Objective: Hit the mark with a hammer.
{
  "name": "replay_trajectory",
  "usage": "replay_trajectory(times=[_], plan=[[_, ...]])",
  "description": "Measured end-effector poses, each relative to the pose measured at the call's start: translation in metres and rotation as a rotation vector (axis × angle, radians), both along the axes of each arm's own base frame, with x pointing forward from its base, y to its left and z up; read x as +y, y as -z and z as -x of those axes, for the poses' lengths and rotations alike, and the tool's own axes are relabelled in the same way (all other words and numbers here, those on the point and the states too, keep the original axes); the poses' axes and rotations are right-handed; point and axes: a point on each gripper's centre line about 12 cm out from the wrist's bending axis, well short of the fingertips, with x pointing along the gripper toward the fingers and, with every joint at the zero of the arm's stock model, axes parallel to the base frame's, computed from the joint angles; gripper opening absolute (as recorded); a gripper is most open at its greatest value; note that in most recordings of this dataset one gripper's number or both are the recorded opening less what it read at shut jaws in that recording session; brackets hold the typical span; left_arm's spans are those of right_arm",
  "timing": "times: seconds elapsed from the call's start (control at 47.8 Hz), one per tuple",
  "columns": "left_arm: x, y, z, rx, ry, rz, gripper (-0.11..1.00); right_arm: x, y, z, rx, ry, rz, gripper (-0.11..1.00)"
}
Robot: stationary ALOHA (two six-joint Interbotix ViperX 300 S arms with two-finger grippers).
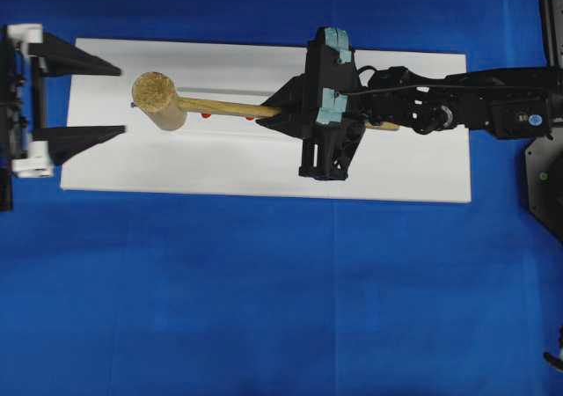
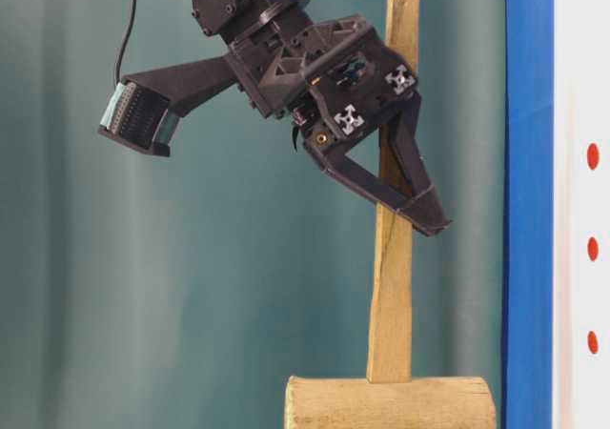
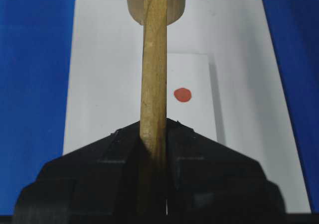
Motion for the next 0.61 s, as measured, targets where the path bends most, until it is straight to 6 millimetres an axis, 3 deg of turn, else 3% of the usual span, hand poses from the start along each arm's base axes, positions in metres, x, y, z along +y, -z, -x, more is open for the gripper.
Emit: replay_trajectory(times=[0.355,0.606], plan=[[0.006,0.004,-0.037,0.022,-0.004,0.001,0.94,0.0,0.001,0.0,0.002,0.0,0.0,0.02],[0.015,0.006,-0.048,0.043,-0.031,0.001,0.94,0.001,0.001,0.0,0.001,-0.001,-0.001,0.02]])
